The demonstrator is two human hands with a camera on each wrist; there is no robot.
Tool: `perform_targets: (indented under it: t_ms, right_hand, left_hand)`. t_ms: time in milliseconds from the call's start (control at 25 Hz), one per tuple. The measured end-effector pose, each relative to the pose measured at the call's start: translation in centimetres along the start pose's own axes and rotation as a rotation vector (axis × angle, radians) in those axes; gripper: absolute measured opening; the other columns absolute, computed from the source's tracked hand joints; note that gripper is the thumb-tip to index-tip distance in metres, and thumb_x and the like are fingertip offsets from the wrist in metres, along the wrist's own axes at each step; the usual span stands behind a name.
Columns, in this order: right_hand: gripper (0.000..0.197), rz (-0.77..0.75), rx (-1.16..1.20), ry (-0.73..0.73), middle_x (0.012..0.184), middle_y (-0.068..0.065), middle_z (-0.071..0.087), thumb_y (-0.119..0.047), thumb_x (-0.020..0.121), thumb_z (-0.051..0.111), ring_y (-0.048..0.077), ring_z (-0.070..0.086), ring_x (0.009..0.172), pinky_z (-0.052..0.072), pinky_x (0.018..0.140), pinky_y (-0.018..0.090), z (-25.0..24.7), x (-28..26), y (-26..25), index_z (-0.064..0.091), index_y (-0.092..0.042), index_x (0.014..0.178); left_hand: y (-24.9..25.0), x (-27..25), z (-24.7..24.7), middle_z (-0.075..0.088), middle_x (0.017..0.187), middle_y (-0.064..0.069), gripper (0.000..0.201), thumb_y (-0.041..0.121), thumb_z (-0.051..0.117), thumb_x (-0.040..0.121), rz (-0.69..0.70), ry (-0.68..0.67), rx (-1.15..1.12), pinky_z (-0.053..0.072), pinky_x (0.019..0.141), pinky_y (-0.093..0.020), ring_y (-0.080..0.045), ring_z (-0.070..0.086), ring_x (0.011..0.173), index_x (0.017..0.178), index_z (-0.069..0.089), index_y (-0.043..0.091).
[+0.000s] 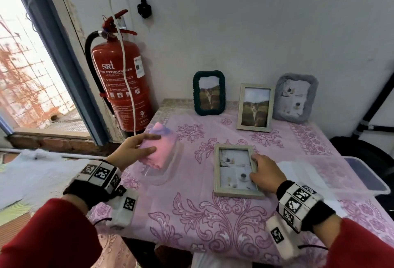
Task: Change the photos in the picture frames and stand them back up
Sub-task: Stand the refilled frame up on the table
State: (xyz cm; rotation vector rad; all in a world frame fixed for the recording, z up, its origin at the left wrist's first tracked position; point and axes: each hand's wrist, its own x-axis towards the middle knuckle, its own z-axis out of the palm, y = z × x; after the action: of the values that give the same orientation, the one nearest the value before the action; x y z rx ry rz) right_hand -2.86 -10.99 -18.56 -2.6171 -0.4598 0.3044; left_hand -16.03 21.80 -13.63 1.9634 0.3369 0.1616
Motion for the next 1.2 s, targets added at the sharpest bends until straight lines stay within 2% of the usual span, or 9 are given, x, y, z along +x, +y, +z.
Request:
perform_targets:
  t_ms: [80,160,280,440,520,680,840,1040,1200]
  right_hand:
    - [0.049,-0.005,-0.019,0.002,0.131,0.011,0.050,-0.011,0.083,0.056,0.029,0.050,0.119,0.045,0.098,0.039,0.0,-0.2,0.1,0.047,-0.011,0.130]
    - [0.057,0.000,-0.037,0.001,0.138,0.008,0.046,-0.015,0.084,0.056,0.027,0.047,0.124,0.043,0.102,0.038,-0.1,-0.4,0.3,0.040,-0.015,0.139]
    - [0.061,-0.011,-0.042,0.011,0.142,0.006,0.043,-0.019,0.086,0.056,0.026,0.046,0.127,0.042,0.103,0.037,-0.1,-0.5,0.5,0.035,-0.017,0.143]
    - [0.060,-0.014,-0.040,0.013,0.141,0.006,0.044,-0.020,0.087,0.055,0.026,0.047,0.125,0.043,0.102,0.039,0.0,-0.6,0.4,0.034,-0.018,0.143]
    - [0.060,-0.016,-0.048,0.011,0.141,0.007,0.043,-0.020,0.087,0.054,0.027,0.047,0.125,0.043,0.102,0.040,0.1,-0.7,0.4,0.033,-0.018,0.143]
    - [0.060,-0.021,-0.062,-0.001,0.141,0.008,0.042,-0.021,0.088,0.053,0.027,0.046,0.126,0.042,0.102,0.039,0.0,-0.8,0.6,0.032,-0.017,0.144]
    - [0.059,-0.019,-0.062,-0.003,0.140,0.008,0.042,-0.022,0.089,0.052,0.027,0.045,0.126,0.042,0.102,0.040,0.0,-0.8,0.6,0.031,-0.018,0.144]
    - [0.059,-0.023,-0.057,-0.006,0.140,0.007,0.042,-0.023,0.089,0.052,0.027,0.045,0.127,0.042,0.102,0.041,-0.1,-0.8,0.7,0.032,-0.018,0.144]
    - [0.059,-0.006,-0.037,-0.002,0.138,0.008,0.043,-0.023,0.087,0.055,0.027,0.045,0.126,0.042,0.101,0.039,-0.1,-0.8,0.7,0.034,-0.019,0.143]
  left_hand:
    - [-1.1,0.3,-0.2,0.057,0.124,-0.016,0.040,-0.003,0.062,0.083,-0.030,-0.084,0.170,0.054,0.089,-0.040,-0.028,0.061,0.100,0.121,0.057,0.008]
    - [-2.0,0.6,0.2,0.057,0.120,-0.021,0.043,-0.004,0.066,0.080,-0.050,-0.163,0.276,0.052,0.091,-0.047,-0.028,0.060,0.099,0.120,0.057,0.008]
    - [-2.4,0.9,0.7,0.056,0.120,-0.013,0.045,0.005,0.075,0.075,-0.037,-0.081,0.433,0.048,0.095,-0.038,-0.027,0.057,0.106,0.116,0.060,0.014]
    - [-2.1,0.7,1.6,0.048,0.130,-0.005,0.043,0.012,0.080,0.069,0.150,0.145,0.609,0.035,0.105,-0.033,-0.020,0.047,0.120,0.110,0.067,0.016]
    - [-2.0,0.8,2.1,0.049,0.136,-0.004,0.042,0.016,0.076,0.075,0.151,0.094,0.608,0.034,0.108,-0.034,-0.019,0.047,0.124,0.116,0.065,0.019]
    - [-2.8,1.3,2.7,0.046,0.141,-0.004,0.055,0.025,0.065,0.085,-0.084,-0.132,0.740,0.031,0.109,-0.030,-0.021,0.045,0.127,0.137,0.045,0.022]
    - [-2.1,1.5,3.1,0.051,0.135,-0.007,0.052,0.021,0.066,0.085,-0.059,-0.068,0.654,0.035,0.105,-0.029,-0.022,0.049,0.122,0.133,0.049,0.013]
    - [1.1,1.2,5.5,0.058,0.126,-0.005,0.039,0.013,0.063,0.086,0.147,0.152,0.469,0.041,0.100,-0.031,-0.019,0.053,0.116,0.125,0.056,0.013]
    - [3.6,1.4,8.5,0.061,0.118,-0.003,0.032,0.005,0.061,0.086,0.234,0.169,0.296,0.043,0.091,-0.025,-0.018,0.057,0.107,0.117,0.059,0.012]
